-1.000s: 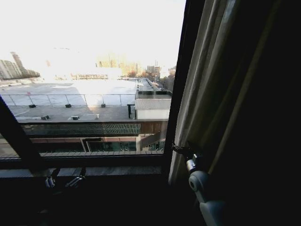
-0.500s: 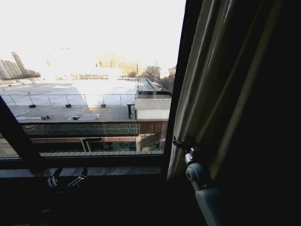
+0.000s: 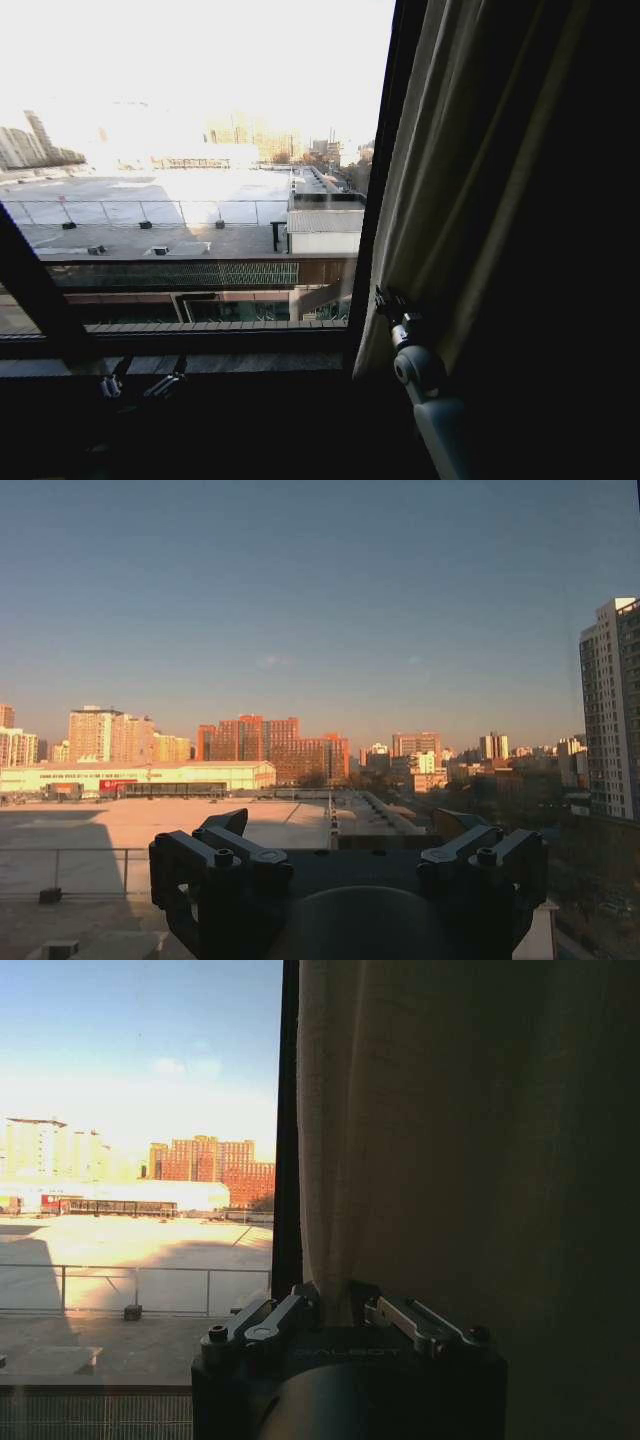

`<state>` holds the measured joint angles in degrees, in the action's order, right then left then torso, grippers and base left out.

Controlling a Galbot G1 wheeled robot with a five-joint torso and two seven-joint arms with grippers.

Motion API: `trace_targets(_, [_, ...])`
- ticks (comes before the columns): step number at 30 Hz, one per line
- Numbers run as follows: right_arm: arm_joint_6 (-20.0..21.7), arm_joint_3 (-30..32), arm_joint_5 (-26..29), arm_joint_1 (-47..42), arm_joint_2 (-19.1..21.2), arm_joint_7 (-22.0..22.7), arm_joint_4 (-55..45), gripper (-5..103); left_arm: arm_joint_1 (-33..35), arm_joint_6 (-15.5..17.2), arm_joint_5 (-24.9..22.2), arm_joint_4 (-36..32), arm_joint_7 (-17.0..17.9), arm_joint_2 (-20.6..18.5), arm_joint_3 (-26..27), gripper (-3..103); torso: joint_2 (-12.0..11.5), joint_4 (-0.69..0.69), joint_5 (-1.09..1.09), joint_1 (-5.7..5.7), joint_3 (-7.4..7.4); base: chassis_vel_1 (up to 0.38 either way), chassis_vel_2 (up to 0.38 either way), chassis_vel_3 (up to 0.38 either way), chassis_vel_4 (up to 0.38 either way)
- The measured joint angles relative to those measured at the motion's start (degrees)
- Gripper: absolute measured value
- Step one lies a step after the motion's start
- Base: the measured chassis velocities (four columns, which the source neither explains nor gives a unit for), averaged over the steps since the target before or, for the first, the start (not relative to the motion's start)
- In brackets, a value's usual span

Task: Open the curtains by pulling them apart, changing their state from closed to fully open.

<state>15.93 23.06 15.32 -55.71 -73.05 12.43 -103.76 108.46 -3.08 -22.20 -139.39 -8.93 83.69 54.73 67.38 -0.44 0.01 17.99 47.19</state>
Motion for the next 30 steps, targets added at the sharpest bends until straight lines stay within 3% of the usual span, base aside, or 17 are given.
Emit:
trace_targets(1, [0.0,0.0,0.0,0.0,0.0,0.0,0.0,19,0.0,0.0,0.0,0.0,0.0,0.0,0.0,100,0.0,0.0,0.0,0.0,0.0,0.0,0.0,0.0,0.0])
trace_targets(3, [-0.1,0.0,-0.1,0.0,0.2,0.0,0.0,8,0.0,0.0,0.0,0.0,0.0,0.1,-0.1,100,0.0,0.0,0.0,0.0,0.0,0.0,0.0,0.0,0.0])
trace_targets(8, [-0.1,0.0,-0.1,-0.2,0.5,-0.1,-0.2,1,0.1,0.0,0.1,0.0,0.0,0.3,-0.2,100,0.0,0.0,0.0,0.0,0.0,0.0,0.0,0.0,0.0])
trace_targets(22, [0.1,-0.1,0.0,-0.7,0.8,-0.7,-1.1,0,0.1,-0.2,0.0,0.2,0.0,0.1,0.1,100,0.0,0.01,-0.01,0.0,0.0,-0.005,-0.005,0.006,0.009])
trace_targets(30, [0.1,0.0,0.0,-0.9,0.7,-0.8,-1.2,0,0.0,-0.2,0.0,0.3,0.0,0.0,0.1,100,0.0,0.0,-0.01,0.0,0.0,-0.131,-0.125,0.144,0.113])
